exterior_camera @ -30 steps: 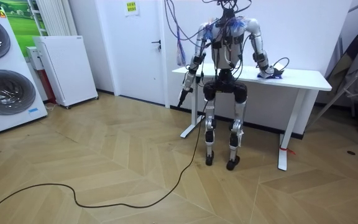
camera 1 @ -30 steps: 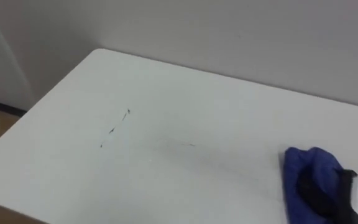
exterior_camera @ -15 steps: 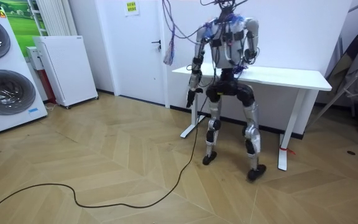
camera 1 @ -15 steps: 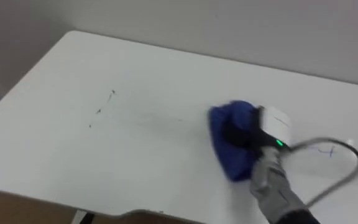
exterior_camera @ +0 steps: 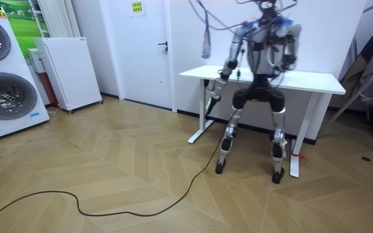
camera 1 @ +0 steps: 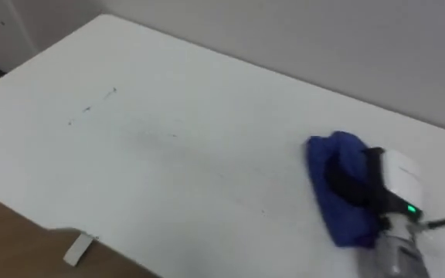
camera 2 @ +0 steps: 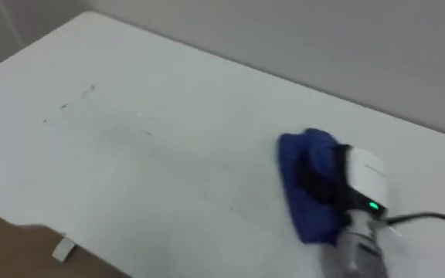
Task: Wipe table
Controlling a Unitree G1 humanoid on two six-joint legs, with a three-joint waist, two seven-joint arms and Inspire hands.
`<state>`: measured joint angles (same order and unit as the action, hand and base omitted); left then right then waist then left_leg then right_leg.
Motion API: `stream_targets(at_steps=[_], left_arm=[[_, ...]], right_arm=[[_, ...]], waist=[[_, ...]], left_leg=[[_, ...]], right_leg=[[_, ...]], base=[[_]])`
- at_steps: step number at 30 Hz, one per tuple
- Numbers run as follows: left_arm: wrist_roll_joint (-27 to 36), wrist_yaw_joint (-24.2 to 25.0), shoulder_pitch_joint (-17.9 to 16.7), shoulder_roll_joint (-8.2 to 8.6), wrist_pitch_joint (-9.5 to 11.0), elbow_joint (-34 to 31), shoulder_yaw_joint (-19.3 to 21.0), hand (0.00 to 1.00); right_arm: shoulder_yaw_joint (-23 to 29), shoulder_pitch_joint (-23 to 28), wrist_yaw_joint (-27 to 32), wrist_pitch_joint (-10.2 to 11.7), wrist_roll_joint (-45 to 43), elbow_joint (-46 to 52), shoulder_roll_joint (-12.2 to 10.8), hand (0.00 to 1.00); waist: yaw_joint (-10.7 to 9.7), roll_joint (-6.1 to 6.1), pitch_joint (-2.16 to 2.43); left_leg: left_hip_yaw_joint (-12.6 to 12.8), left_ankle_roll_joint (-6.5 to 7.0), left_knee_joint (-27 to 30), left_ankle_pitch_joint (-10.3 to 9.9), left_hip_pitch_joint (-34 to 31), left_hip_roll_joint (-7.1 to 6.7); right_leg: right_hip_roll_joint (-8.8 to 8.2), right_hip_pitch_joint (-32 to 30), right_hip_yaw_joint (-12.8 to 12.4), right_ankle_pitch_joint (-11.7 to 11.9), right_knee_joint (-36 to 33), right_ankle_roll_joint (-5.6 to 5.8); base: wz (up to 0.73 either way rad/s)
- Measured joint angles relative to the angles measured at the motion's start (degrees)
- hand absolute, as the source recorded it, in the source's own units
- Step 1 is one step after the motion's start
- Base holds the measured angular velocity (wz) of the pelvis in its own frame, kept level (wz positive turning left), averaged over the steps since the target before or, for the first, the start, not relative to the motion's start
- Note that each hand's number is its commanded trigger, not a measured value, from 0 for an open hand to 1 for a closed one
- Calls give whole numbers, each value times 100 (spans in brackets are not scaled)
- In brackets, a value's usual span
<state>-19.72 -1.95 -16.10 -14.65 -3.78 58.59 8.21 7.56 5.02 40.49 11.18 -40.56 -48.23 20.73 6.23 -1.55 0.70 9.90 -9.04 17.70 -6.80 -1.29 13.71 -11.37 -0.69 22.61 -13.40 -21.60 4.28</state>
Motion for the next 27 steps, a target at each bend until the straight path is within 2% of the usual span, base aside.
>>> stream_targets(at_steps=[1, 3, 4, 5, 6, 7, 8, 9, 10, 11, 12, 13, 14, 16, 17, 19, 21, 22, 25, 27], left_arm=[[40, -3, 3, -1, 16, -13, 21, 0], [46, 27, -1, 12, 72, -28, -9, 0], [119, 41, 18, 29, 91, -29, -84, 0], [221, 54, 24, 50, 105, -27, -237, 0], [228, 64, 11, 84, 115, -25, -294, 0], [234, 96, 24, 209, 125, -27, -297, 0], [317, 119, 20, 334, 123, -32, -296, 0], [371, 132, 10, 376, 120, -34, -293, 0], [463, 140, -17, 399, 111, -35, -292, 0], [457, 136, -63, 404, 102, -43, -283, 0], [456, 136, -90, 420, 80, -83, -285, 0], [463, 138, -153, 451, 10, -214, -290, 0], [559, 132, -147, 455, -24, -309, -317, 0], [655, 89, -76, 459, -58, -403, -413, 0], [680, 75, -67, 464, -68, -435, -412, 0], [794, -13, -71, 463, -89, -476, -404, 0], [771, -32, -90, 461, -87, -593, -382, 0], [769, -50, -85, 462, -67, -635, -373, 0], [611, -108, -103, 457, -86, -609, -328, 0], [572, -104, -143, 454, -98, -600, -282, 0]], right_arm=[[102, 112, -11, -28, 241, -129, 95, 100], [225, 122, -92, -79, 305, -191, 131, 100], [227, 36, -202, -94, 329, -99, 93, 100], [167, -60, -318, -163, 323, 28, 35, 100], [106, -136, -333, -225, 323, 62, 6, 100], [31, -259, -374, -378, 338, 235, -44, 100], [-81, -446, -401, -554, 339, 344, -99, 100], [-187, -543, -421, -644, 337, 400, -111, 100], [-407, -763, -493, -771, 283, 462, -245, 100], [-600, -983, -612, -842, 195, 486, -337, 100], [-730, -1056, -666, -871, 184, 524, -395, 100], [-988, -1104, -710, -875, 120, 607, -494, 100], [-1124, -1093, -696, -871, 75, 677, -573, 100], [-1173, -1088, -693, -874, 58, 755, -657, 100], [-1195, -1037, -661, -807, 57, 747, -654, 100], [-1195, -832, -538, -589, 49, 691, -654, 100], [-1115, -759, -317, -376, 49, 474, -655, 100], [-992, -725, -130, -243, 49, 287, -654, 100], [-726, -444, 281, -223, 18, 106, -601, 100], [-512, -130, 421, -225, 16, 63, -560, 100]], waist=[[-44, 10, 10], [-119, 50, 6], [-124, 120, -1], [-85, 213, -24], [-59, 245, -39], [55, 386, -48], [200, 509, -60], [248, 517, -50], [395, 568, -67], [510, 567, -57], [543, 569, -65], [499, 558, -66], [376, 480, -51], [314, 396, -48], [265, 378, -62], [104, 335, -48], [-29, 315, -61], [-74, 287, -60], [-114, 227, -46], [-122, 201, -13]], left_leg=[[156, 4, 80, -3, 23, -7], [247, 134, 345, -84, 16, -43], [244, 249, 508, -203, 27, -74], [141, 345, 609, -358, 56, -197], [71, 404, 612, -440, 82, -309], [-29, 538, 571, -558, 118, -567], [-179, 600, 488, -591, 96, -869], [-228, 642, 412, -591, 89, -996], [-211, 808, 233, -572, 107, -1108], [-211, 858, 121, -565, 140, -1124], [-218, 856, 74, -566, 158, -1131], [-231, 831, 19, -582, 160, -1131], [-258, 816, -60, -576, 157, -1137], [-279, 811, -200, -519, 179, -1150], [-317, 823, -257, -492, 202, -1139], [-403, 823, -381, -460, 305, -1137], [-512, 832, -450, -455, 392, -1149], [-542, 858, -513, -420, 407, -1149], [-653, 918, -560, -370, 445, -1208], [-783, 939, -549, -387, 539, -1274]], right_leg=[[88, 20, 11, -108, -37, -24], [254, 66, -78, -129, -25, -173], [388, 71, -266, -130, -13, -285], [514, 69, -530, -138, -17, -412], [576, 60, -659, -130, -16, -449], [705, 7, -1020, -98, -27, -512], [833, -102, -1428, -71, -53, -552], [889, -161, -1587, -57, -70, -568], [972, -294, -1807, 9, -106, -604], [1000, -436, -1881, 82, -129, -617], [996, -453, -1871, 123, -113, -619], [972, -444, -1743, 182, -51, -616], [995, -432, -1670, 226, 7, -579], [1010, -417, -1655, 246, 94, -588], [1041, -353, -1628, 294, 221, -611], [1055, -177, -1543, 350, 426, -647], [1053, 25, -1433, 383, 648, -602], [1060, 144, -1357, 486, 850, -592], [1033, 355, -1243, 653, 1119, -525], [968, 498, -1154, 622, 1204, -425]], base=[[-3], [-15], [-46], [-57], [-77], [-100], [-109], [-128], [-135], [-134], [-98], [-35], [-5], [12], [9], [25], [32], [28], [21], [33]])
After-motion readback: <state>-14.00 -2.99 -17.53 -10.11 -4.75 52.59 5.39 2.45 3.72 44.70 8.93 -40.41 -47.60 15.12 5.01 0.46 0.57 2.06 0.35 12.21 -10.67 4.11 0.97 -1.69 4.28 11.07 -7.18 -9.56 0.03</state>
